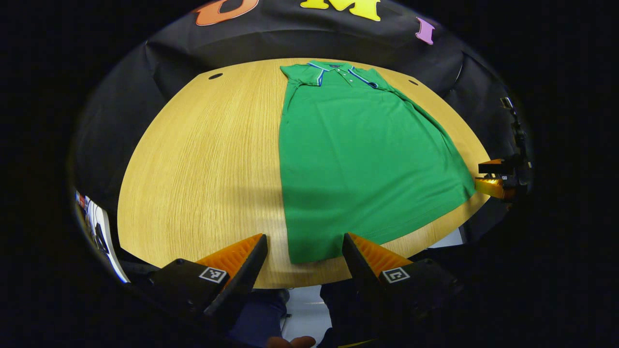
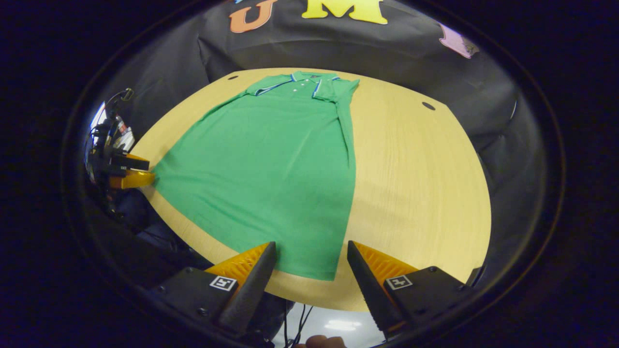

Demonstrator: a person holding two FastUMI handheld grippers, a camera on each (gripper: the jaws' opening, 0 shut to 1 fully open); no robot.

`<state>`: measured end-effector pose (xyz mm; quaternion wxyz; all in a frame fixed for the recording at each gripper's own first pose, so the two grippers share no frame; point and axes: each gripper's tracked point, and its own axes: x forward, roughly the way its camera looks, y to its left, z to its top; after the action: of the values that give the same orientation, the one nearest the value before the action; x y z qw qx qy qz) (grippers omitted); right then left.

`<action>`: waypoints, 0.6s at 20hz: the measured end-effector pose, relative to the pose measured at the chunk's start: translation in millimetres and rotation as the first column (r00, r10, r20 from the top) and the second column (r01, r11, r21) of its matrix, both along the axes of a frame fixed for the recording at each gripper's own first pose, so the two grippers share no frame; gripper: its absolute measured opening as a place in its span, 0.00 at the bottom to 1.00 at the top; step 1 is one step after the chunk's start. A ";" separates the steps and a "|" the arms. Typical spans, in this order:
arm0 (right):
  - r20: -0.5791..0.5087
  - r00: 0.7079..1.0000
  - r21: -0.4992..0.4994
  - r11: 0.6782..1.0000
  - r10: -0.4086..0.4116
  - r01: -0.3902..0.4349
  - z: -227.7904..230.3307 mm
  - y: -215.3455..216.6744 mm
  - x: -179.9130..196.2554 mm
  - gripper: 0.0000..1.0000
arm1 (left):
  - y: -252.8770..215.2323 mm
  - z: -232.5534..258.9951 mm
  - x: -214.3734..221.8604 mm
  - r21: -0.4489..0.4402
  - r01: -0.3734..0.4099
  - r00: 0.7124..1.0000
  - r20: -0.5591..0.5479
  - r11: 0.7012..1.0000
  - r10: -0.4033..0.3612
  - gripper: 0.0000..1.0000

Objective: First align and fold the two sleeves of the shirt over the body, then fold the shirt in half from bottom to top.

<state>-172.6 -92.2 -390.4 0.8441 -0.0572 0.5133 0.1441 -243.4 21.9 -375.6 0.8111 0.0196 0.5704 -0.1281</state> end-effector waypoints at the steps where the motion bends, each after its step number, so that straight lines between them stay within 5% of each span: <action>1: -0.005 1.000 0.004 1.000 -0.012 0.012 -3.6 1.3 2.0 0.95 | 0.3 -2.0 -1.3 0.006 0.008 1.000 -0.004 1.000 -0.008 1.00; 12: -0.020 0.999 -0.007 0.999 -0.047 0.047 -18.8 2.4 -3.2 0.96 | -4.9 -9.7 0.2 0.021 0.068 0.998 -0.005 0.997 -0.068 1.00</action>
<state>-175.8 -89.8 -409.2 0.8417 -0.0463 0.5236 0.1234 -243.1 17.0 -385.3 0.8048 0.0472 0.5725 -0.1494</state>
